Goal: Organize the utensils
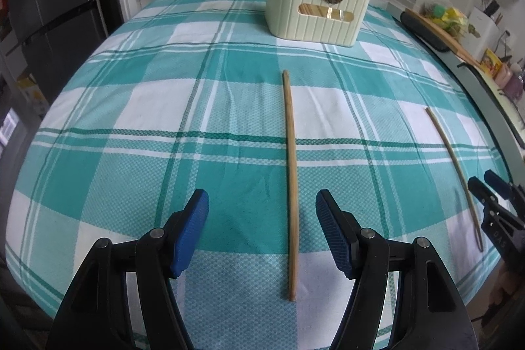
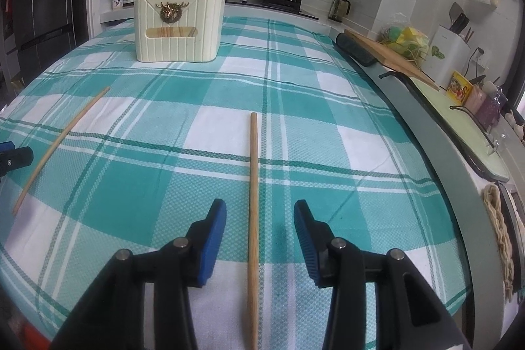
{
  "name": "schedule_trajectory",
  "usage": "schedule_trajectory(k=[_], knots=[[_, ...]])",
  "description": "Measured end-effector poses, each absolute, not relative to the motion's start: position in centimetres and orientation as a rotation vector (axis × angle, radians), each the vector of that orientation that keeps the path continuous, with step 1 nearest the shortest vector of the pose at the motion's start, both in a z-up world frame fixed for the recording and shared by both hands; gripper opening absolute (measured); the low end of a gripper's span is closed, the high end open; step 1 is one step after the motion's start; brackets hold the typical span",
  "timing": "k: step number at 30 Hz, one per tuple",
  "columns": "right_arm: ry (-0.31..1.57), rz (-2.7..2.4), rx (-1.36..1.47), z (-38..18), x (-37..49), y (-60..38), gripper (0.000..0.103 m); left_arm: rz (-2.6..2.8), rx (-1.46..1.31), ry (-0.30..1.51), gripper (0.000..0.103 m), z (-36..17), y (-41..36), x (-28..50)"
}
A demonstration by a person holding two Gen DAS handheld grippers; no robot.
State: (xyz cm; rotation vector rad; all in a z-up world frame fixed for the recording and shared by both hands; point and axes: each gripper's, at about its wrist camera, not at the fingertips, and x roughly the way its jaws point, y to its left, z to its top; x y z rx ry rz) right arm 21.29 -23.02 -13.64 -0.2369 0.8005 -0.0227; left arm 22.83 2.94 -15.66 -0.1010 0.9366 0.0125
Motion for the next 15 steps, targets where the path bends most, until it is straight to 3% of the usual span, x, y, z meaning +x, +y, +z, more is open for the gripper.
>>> schedule_trajectory(k=[15], knots=[[0.79,0.067,-0.137,-11.6,23.6,-25.4,0.044,-0.092,-0.21,0.973,0.072,-13.7,7.5,27.0]])
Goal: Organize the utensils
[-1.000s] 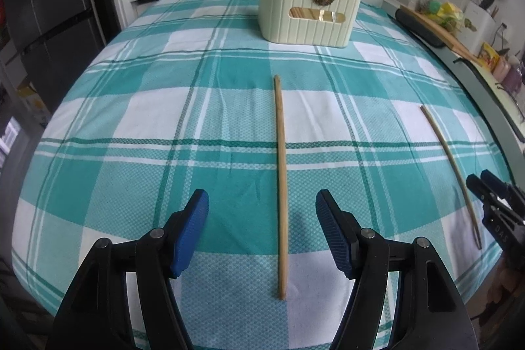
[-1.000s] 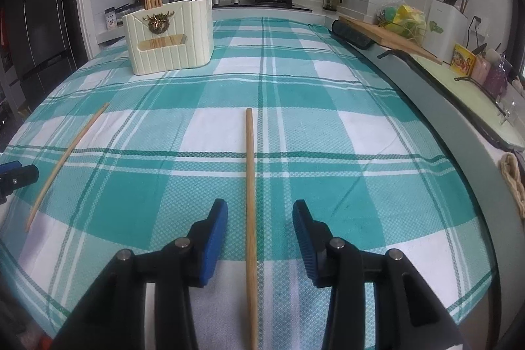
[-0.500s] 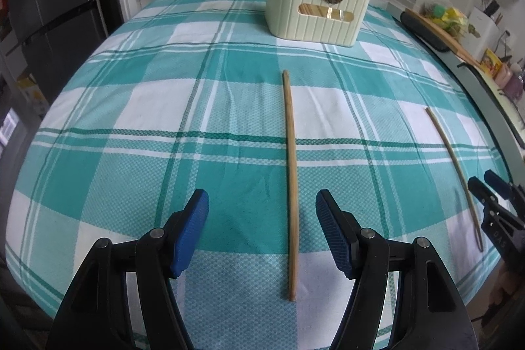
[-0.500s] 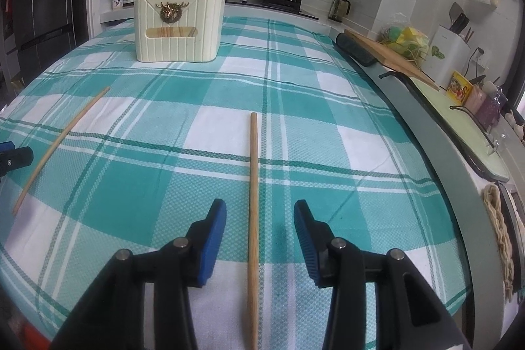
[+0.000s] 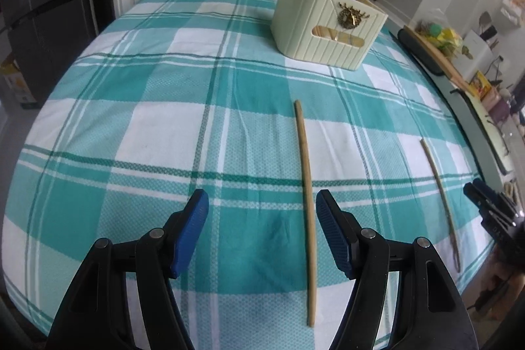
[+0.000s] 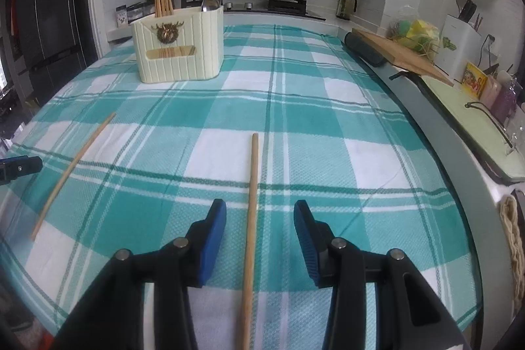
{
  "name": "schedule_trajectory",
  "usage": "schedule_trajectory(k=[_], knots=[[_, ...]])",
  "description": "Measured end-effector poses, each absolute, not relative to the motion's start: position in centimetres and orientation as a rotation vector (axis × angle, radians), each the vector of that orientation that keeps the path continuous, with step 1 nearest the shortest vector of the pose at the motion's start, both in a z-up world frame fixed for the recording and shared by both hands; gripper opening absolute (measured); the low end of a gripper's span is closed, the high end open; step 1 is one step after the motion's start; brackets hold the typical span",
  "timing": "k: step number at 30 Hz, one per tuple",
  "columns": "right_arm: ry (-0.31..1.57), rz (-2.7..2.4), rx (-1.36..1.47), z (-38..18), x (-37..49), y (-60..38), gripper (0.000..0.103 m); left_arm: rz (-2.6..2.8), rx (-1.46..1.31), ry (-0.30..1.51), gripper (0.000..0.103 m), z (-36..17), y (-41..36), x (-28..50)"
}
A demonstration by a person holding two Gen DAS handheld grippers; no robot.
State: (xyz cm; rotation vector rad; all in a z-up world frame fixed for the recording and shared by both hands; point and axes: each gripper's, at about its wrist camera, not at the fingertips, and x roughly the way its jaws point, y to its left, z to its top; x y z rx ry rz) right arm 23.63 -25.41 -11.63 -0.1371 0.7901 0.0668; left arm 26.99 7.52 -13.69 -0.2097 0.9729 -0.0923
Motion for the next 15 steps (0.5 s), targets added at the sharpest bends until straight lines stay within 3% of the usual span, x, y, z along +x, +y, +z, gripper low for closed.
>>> schedule_trajectory(k=[15], knots=[[1.11,0.226,-0.201,-15.2,33.1,-25.1,0.044,-0.152,0.11,1.145,0.074,-16.9,2.0,36.6]])
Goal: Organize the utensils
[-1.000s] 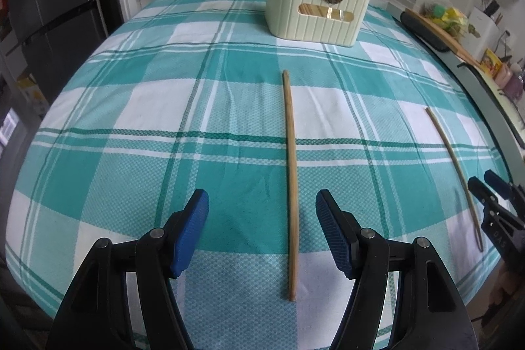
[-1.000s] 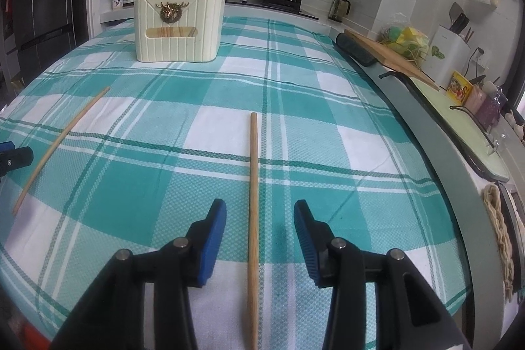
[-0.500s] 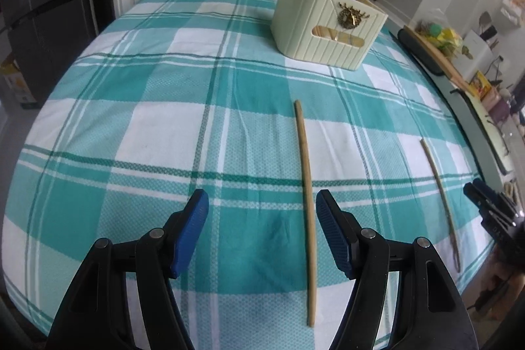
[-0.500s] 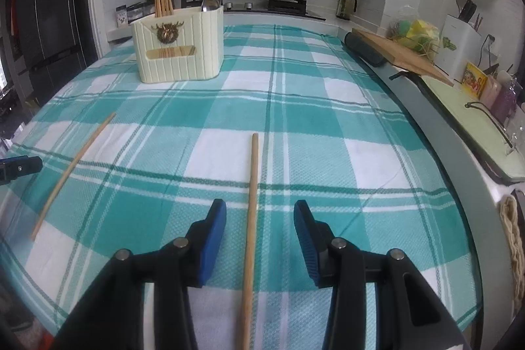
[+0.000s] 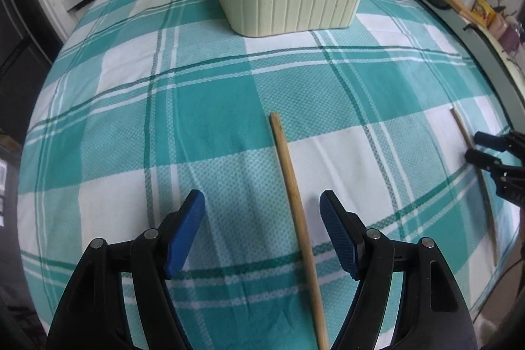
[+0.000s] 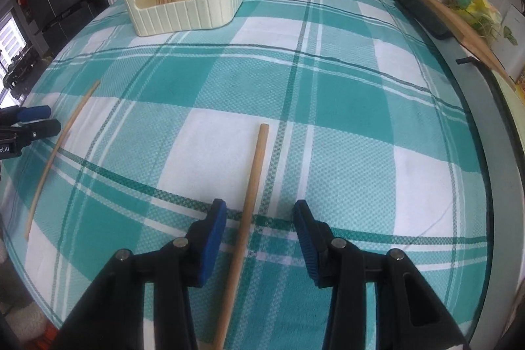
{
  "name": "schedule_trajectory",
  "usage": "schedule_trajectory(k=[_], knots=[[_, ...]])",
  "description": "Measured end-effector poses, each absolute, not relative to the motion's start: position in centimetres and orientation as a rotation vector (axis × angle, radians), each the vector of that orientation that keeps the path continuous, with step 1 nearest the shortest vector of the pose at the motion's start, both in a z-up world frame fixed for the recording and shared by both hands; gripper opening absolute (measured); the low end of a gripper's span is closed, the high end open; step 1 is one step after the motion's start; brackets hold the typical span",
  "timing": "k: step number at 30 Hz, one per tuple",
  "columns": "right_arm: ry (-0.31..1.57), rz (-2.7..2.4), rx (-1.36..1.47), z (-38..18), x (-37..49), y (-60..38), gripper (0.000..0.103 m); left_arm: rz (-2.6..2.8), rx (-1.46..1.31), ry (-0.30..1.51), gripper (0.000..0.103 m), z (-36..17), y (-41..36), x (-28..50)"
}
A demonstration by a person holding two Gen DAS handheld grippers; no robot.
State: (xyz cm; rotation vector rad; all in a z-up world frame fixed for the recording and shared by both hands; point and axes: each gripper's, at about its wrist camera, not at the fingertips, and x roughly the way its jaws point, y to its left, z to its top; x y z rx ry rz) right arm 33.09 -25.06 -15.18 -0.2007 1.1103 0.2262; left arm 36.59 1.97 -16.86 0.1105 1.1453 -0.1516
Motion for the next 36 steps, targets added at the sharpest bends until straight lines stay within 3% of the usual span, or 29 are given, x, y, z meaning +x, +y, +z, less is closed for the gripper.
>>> schedule_trajectory(k=[2,4,5,6,7,8,14,27,36], knots=[[1.1,0.232,-0.228,-15.1,33.9,-24.3,0.044,-0.148,0.134,1.167,0.071,-17.4,1.5,37.5],[1.104,0.241,-0.242,-15.0,34.9,-23.7,0.043,-0.161,0.121,1.178,0.048,-17.0,1.2,38.0],[1.106,0.242,-0.245,-15.0,35.3,-23.4,0.035,-0.16,0.13,1.179,0.038,-16.8,0.9,38.0],[1.102,0.247,-0.244,-15.0,35.8,-23.2,0.018,-0.163,0.141,1.179,0.015,-16.7,0.6,38.1],[1.094,0.246,-0.243,-15.0,36.2,-23.0,0.013,-0.174,0.144,1.183,0.007,-16.8,0.3,38.1],[1.084,0.235,-0.251,-15.0,36.4,-22.9,0.009,-0.173,0.146,1.178,0.006,-16.7,0.1,38.0],[1.009,0.221,-0.154,-13.0,36.2,-23.6,0.007,-0.164,0.073,1.063,0.005,-12.7,1.0,36.3],[0.58,0.279,-0.035,2.9,30.5,-25.2,0.007,-0.2,-0.056,0.684,0.005,3.2,4.5,30.6],[0.368,0.295,-0.011,10.1,32.1,-23.3,0.007,-0.211,-0.117,0.525,0.005,11.4,5.3,33.1]])
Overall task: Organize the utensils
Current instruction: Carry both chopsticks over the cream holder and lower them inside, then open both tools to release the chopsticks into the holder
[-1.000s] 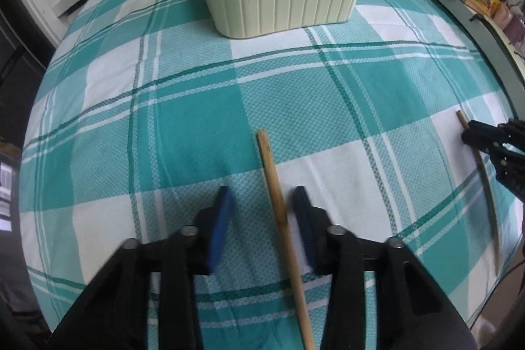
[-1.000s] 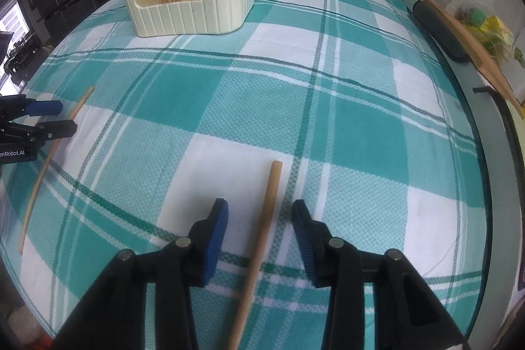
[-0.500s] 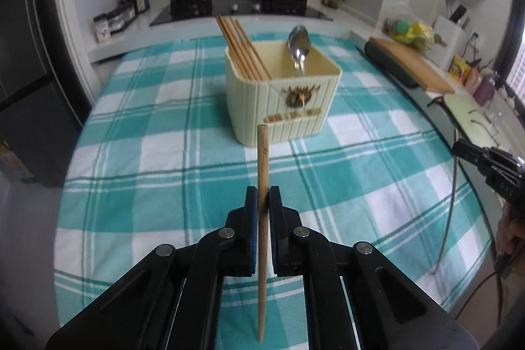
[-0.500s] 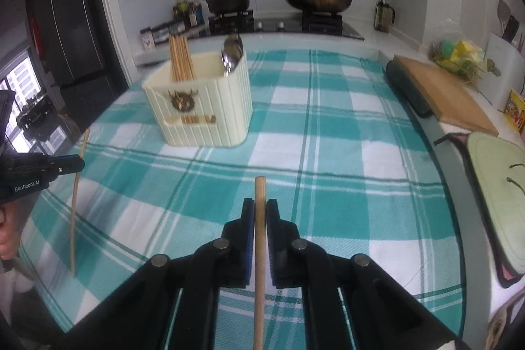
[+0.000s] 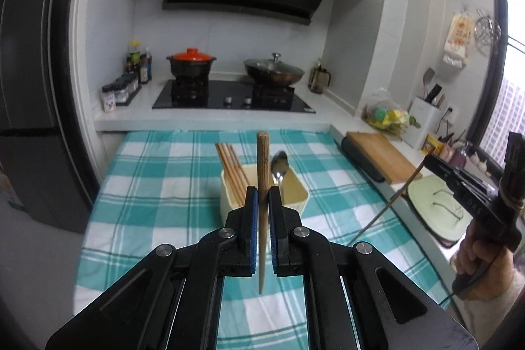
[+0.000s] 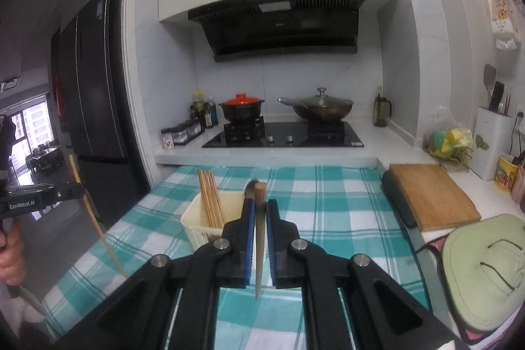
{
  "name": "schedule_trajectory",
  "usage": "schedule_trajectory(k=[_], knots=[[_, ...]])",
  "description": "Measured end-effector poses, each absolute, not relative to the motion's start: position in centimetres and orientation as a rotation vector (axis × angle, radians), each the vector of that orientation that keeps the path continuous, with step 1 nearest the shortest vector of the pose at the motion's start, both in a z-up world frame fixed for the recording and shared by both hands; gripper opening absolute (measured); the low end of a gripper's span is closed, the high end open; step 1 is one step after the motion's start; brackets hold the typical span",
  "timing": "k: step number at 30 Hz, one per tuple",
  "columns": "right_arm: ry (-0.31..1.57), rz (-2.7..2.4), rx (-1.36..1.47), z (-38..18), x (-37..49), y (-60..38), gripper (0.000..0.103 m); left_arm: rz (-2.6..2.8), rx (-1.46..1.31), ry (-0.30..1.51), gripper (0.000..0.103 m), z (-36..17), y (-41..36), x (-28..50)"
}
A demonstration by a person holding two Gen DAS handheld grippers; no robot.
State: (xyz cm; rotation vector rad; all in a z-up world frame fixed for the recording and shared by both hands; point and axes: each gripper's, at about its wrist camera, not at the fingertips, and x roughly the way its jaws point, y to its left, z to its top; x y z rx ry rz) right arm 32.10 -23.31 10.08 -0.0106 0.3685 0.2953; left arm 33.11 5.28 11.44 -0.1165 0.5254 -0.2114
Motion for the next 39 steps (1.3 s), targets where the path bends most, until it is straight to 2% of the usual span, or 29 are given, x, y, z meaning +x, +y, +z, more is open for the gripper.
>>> schedule_trajectory(k=[7,13,19,25,30,32,34,35,36,37,39], knots=[[0.262,0.344,-0.072,16.4,37.6,-20.0,0.007,-0.173,-0.179,0.423,0.005,16.6,5.0,39.6],[0.24,0.395,-0.09,17.9,42.5,-17.2,0.007,-0.159,-0.2,0.452,0.005,15.1,3.6,46.1],[0.343,0.434,-0.117,14.5,47.9,-14.8,0.007,-0.143,-0.194,0.575,0.005,9.4,3.0,51.0],[0.522,0.468,-0.111,7.5,54.1,-12.7,0.007,-0.111,-0.219,0.7,0.005,3.7,3.4,55.3],[0.655,0.488,-0.082,2.5,57.9,-11.1,0.008,-0.107,-0.194,0.745,0.006,1.0,3.1,56.9],[0.68,0.499,-0.066,1.4,58.7,-10.8,0.008,-0.091,-0.182,0.753,0.018,0.5,3.3,56.9],[0.692,0.5,-0.041,0.9,59.2,-10.8,0.011,-0.08,-0.174,0.74,0.054,0.6,3.7,56.3],[0.691,0.498,-0.028,0.8,59.3,-10.9,0.023,-0.065,-0.162,0.72,0.059,0.8,3.9,55.7],[0.682,0.494,-0.013,1.1,59.0,-11.2,0.039,-0.053,-0.146,0.701,0.064,1.1,4.1,55.0],[0.668,0.492,0.005,1.3,58.9,-11.5,0.045,-0.052,-0.127,0.686,0.068,1.5,4.2,54.1],[0.629,0.476,0.028,2.3,57.5,-12.5,0.046,-0.043,-0.087,0.66,0.075,2.4,4.3,52.3]])
